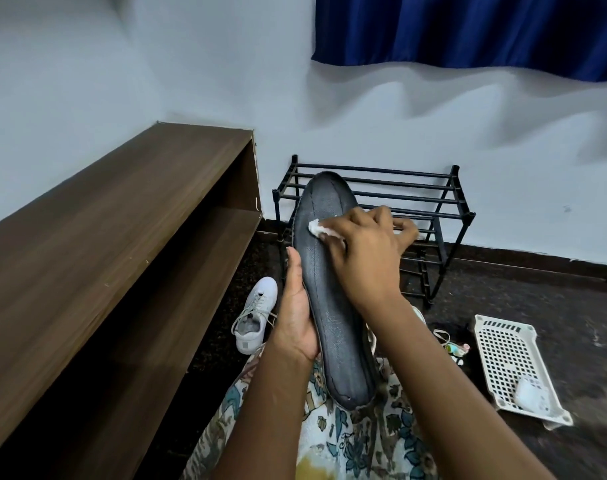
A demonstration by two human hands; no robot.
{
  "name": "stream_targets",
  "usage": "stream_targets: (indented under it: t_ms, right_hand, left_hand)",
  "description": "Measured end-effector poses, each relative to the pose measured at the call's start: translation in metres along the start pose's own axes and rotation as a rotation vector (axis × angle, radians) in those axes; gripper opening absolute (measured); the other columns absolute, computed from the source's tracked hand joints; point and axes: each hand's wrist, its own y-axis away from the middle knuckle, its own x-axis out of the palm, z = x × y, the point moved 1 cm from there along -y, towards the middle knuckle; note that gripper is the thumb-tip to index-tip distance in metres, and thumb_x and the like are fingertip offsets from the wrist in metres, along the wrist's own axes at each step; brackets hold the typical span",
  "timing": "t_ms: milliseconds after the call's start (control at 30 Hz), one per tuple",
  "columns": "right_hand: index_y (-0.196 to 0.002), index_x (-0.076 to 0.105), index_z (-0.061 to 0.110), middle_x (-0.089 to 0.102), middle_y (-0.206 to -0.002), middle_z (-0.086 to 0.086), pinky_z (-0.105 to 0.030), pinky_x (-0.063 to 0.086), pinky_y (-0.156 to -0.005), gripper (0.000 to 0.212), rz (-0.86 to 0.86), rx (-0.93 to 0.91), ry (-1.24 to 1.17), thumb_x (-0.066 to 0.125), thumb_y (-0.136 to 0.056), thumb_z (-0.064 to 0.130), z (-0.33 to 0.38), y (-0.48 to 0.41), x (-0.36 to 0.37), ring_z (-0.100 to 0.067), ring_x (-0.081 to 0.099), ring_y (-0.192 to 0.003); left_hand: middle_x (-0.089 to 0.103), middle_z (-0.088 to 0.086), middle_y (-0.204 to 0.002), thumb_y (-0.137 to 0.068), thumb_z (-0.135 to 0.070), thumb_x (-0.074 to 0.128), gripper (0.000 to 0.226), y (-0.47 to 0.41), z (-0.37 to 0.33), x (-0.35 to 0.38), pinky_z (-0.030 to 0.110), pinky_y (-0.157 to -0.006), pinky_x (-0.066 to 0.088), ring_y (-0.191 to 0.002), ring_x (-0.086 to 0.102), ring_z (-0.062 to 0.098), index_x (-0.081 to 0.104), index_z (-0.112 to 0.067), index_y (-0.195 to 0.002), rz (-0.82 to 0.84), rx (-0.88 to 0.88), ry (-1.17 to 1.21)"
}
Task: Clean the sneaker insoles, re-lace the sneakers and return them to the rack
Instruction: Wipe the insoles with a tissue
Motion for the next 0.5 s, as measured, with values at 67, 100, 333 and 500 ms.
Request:
stream_targets:
  t_ms: [67, 100, 333, 500]
  right_hand:
    - [-0.089, 0.071, 0.036, 0.065, -0.085, 0.012, -0.039, 0.019, -0.083, 0.018, 0.093, -0.072, -0.044, 0.058, -0.078, 0.032, 0.001, 0.005, -0.003, -0.021, 0.052, -0.089]
    - [-0.090, 0.071, 0.037, 0.065, -0.085, 0.013, -0.039, 0.019, -0.082, 0.018, 0.141, -0.108, -0.082, 0.059, -0.078, 0.032, 0.001, 0.013, -0.005, -0.020, 0.052, -0.089]
    - [-0.093, 0.066, 0.038, 0.060, -0.088, 0.023, -0.048, 0.031, -0.086, 0.013, 0.232, -0.047, -0.306, 0.061, -0.082, 0.033, 0.004, 0.106, -0.038, -0.006, 0.045, -0.095]
    - [-0.087, 0.066, 0.037, 0.058, -0.086, 0.025, -0.046, 0.028, -0.085, 0.016, 0.148, -0.004, -0.314, 0.064, -0.071, 0.035, 0.002, 0.146, -0.044, -0.003, 0.045, -0.096]
  left_hand:
    - [0.067, 0.014, -0.114, -0.083, -0.067, 0.032, 0.073, 0.000, 0.001, -0.001, 0.038, -0.093, 0.048, -0.104, 0.065, 0.023, 0.070, -0.012, -0.111, 0.024, 0.003, 0.009]
    - [0.067, 0.015, -0.112, -0.083, -0.067, 0.032, 0.074, 0.000, 0.001, -0.002, 0.037, -0.093, 0.049, -0.103, 0.066, 0.024, 0.072, -0.010, -0.107, 0.036, 0.002, 0.021]
    - [0.065, 0.011, -0.101, -0.079, -0.079, 0.028, 0.090, 0.000, 0.001, -0.007, 0.034, -0.081, 0.053, -0.083, 0.065, 0.023, 0.053, -0.010, -0.131, 0.112, -0.033, -0.010]
    - [0.066, 0.010, -0.103, -0.080, -0.076, 0.028, 0.085, 0.000, -0.003, -0.010, 0.031, -0.074, 0.054, -0.079, 0.066, 0.021, 0.062, -0.009, -0.121, 0.095, 0.006, 0.035]
